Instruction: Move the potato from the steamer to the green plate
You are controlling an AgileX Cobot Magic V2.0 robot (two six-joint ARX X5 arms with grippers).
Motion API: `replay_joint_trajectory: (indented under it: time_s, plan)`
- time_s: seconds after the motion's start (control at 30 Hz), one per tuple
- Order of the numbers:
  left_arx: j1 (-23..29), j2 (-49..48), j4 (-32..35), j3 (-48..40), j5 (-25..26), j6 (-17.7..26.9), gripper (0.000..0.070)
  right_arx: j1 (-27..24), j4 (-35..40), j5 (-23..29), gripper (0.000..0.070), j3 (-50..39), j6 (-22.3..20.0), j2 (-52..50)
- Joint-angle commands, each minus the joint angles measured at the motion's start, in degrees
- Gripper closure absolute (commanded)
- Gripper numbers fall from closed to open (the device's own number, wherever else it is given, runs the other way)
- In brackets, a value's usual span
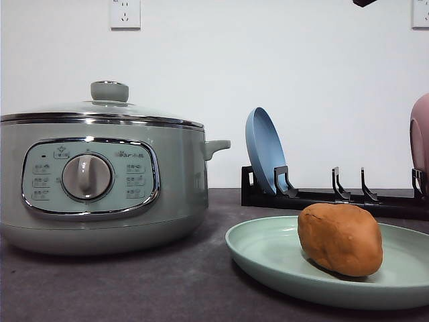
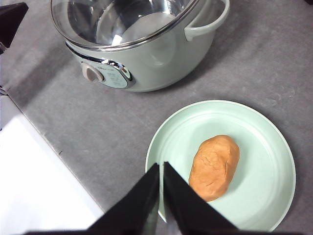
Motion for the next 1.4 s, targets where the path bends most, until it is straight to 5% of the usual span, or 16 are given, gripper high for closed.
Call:
replay_joint_trajectory:
  time_s: [0.0, 0.7, 1.03, 1.37]
  plan:
    - [0.0, -0.11, -0.24, -1.09, -0.15, -0.15, 0.07, 0.26, 0.57, 0.0, 0.07, 1.03, -0.04, 0.28]
    - [0.0, -0.11, -0.24, -1.09, -0.15, -0.15, 0.07, -0.6, 1.41, 0.26, 0.07, 1.03, -1.37, -0.33]
    - [0.0, -0.11, -0.24, -1.09, -0.15, -0.15, 0.07, -17.84, 14.24, 0.25, 0.07, -2.9, -4.55, -10.49]
    - [0.0, -0.11, -0.24, -1.09, -0.15, -0.15, 0.07, -32.22, 39.6, 1.06, 0.07, -24.89, -4.56, -28.54]
